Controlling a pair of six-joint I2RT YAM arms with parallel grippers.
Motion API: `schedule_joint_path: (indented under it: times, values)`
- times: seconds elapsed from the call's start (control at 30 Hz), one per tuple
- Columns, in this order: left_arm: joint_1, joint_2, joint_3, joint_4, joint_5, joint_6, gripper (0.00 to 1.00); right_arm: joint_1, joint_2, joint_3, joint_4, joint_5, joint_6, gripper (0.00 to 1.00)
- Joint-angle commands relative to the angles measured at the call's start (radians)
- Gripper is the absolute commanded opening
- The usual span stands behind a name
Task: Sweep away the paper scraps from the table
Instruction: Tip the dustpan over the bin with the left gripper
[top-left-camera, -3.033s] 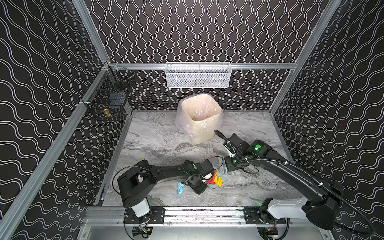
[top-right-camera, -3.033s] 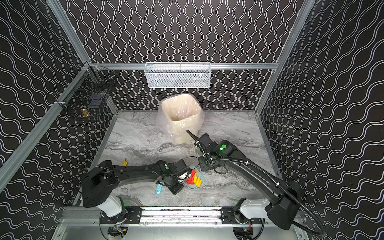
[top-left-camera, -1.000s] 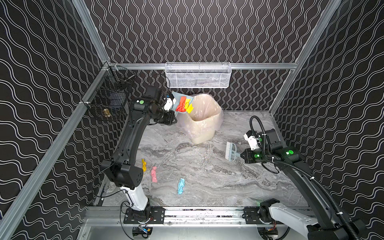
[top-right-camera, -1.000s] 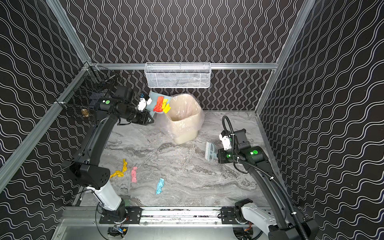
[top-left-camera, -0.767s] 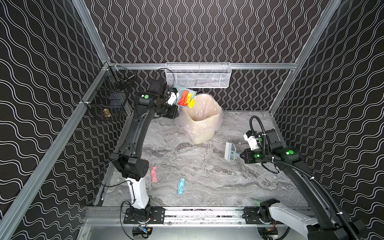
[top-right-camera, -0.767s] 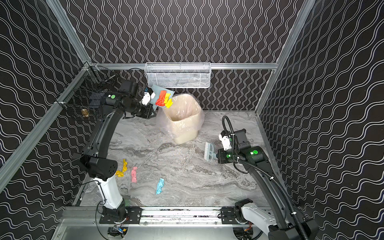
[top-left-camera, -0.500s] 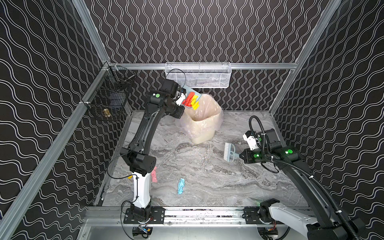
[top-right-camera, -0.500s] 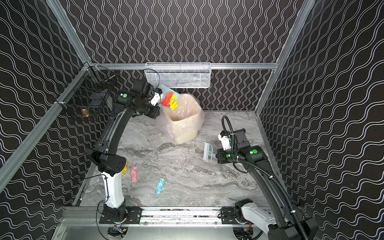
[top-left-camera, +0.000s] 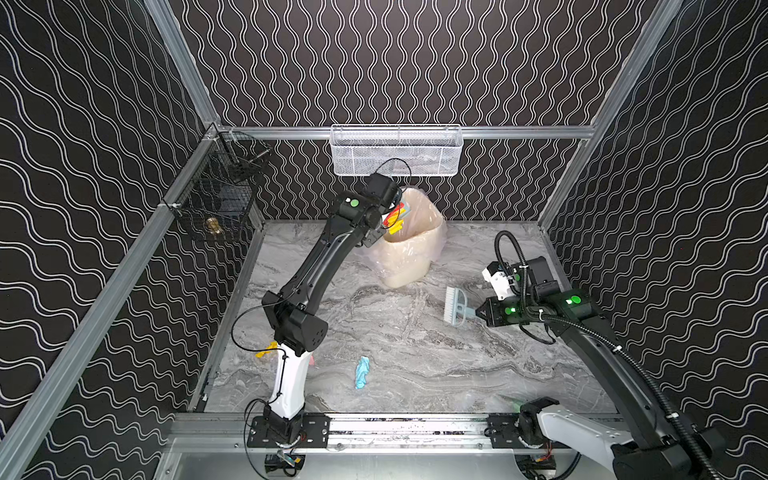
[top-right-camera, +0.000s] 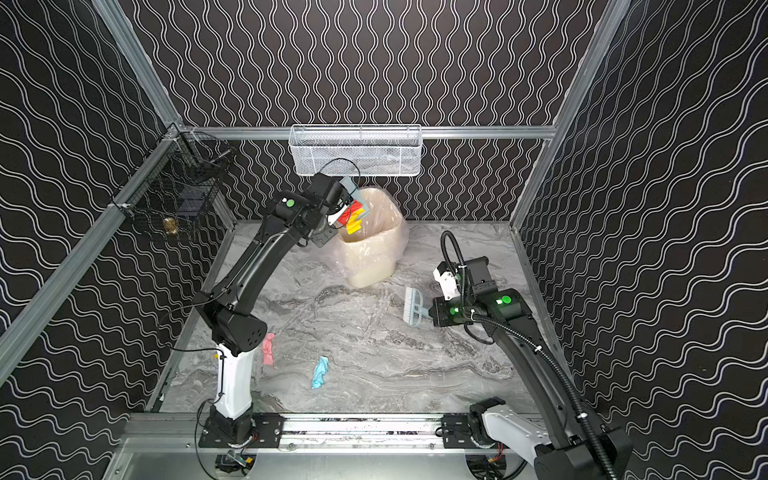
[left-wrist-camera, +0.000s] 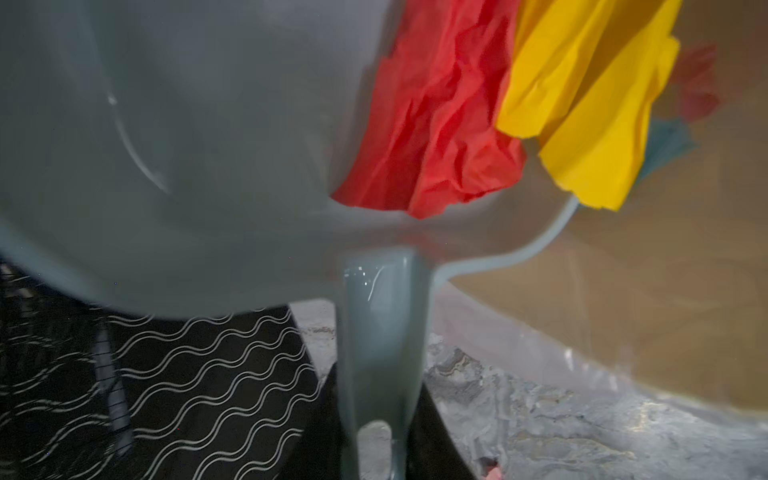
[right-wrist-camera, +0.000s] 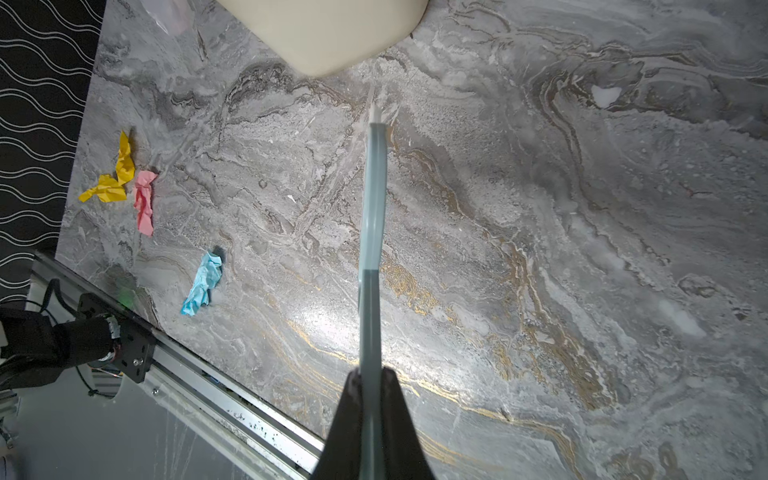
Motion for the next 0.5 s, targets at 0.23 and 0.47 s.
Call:
schedule_joint_path:
  times: [0.23, 0.47]
  values:
    - [-0.111, -0.056, -0.189, 0.347, -0.444, 0.351, 0.0, 0.001, 0.028, 0.008, 0.042, -0.038, -0.013, 0.0]
    - [-0.121, -0.105, -0.317, 0.612, -0.506, 0.567, 0.0, 0.002, 0.039, 0.045, 0.023, -0.02, -0.005, 0.0]
